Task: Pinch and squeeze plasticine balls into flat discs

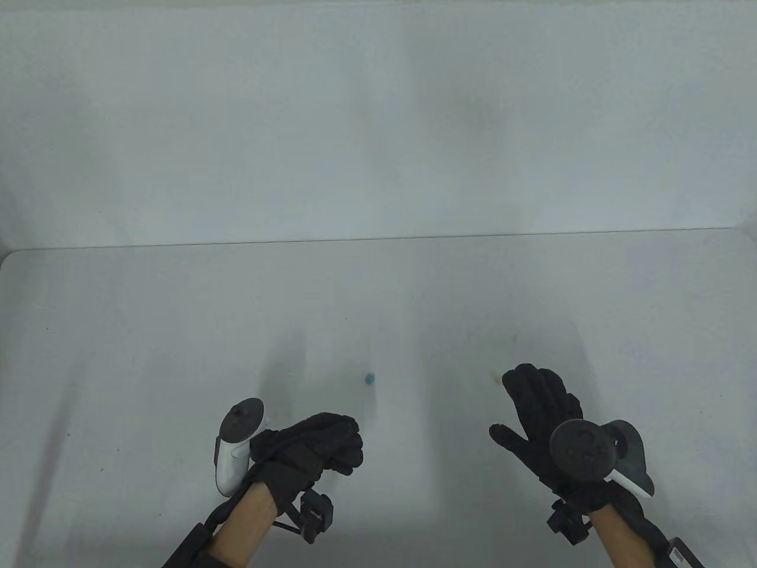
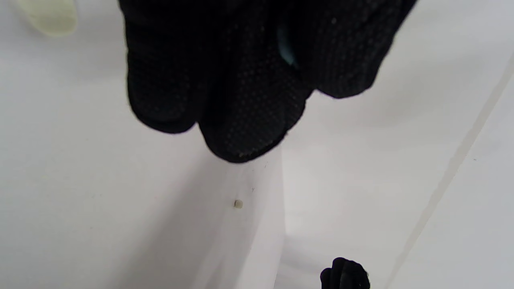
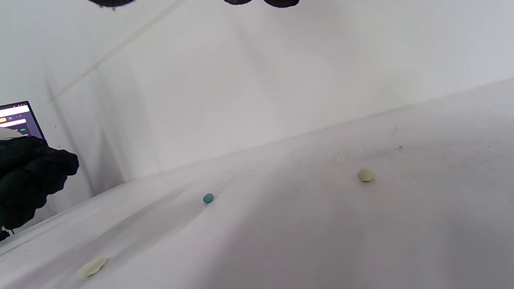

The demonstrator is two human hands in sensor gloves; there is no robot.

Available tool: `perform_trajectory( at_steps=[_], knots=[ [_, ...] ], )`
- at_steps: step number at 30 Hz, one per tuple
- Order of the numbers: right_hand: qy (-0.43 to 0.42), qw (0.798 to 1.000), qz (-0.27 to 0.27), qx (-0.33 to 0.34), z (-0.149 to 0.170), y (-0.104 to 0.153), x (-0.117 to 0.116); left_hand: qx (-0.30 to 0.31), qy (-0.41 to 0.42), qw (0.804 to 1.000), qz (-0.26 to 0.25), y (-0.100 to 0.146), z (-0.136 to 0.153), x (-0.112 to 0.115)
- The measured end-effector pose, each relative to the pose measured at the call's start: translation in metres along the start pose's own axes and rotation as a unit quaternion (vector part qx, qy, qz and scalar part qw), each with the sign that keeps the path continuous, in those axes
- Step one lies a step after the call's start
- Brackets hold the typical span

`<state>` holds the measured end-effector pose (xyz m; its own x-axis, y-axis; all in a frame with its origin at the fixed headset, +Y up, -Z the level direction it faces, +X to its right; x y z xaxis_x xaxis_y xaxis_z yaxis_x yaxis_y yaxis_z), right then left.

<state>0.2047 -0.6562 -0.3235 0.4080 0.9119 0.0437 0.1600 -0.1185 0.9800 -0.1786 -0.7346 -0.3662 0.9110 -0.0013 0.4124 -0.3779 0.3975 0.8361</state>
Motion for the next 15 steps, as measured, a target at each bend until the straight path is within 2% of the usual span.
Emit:
perform_trajectory(
  at_steps=[4, 7, 10, 13, 15],
  knots=[
    [-0.002, 1.0, 0.003, 0.001, -0.002, 0.0, 0.0, 0.01, -0.019, 1.0, -0.016, 0.004, -0.003, -0.005],
    [0.001, 1.0, 0.003, 0.001, -0.002, 0.0, -0.001, -0.001, 0.007, 0.999, -0.033, 0.003, 0.001, -0.008],
    [-0.002, 1.0, 0.004, 0.001, -0.002, 0.0, 0.0, -0.015, 0.043, 0.999, -0.008, 0.002, 0.008, -0.008],
    [0.0, 1.0, 0.003, 0.001, -0.001, 0.0, -0.001, 0.004, 0.078, 0.996, 0.04, -0.001, 0.01, -0.006],
    [-0.001, 1.0, 0.004, 0.002, -0.001, 0.0, 0.0, 0.004, 0.087, 0.996, 0.023, 0.0, 0.01, -0.007]
  ],
)
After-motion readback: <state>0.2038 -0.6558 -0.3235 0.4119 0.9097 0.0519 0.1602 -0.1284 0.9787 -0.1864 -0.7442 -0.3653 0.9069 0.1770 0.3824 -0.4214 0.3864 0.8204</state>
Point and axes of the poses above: the tracker on the back of each hand, its own z axis roughly to the little-finger side, its own y axis roughly from the fingertips to the wrist, x = y × z, the point moved 3 cm from there along -y, roughly from the wrist to the fingertips, and after that the axes turned 10 degrees about -x, right-handed, at the moved point
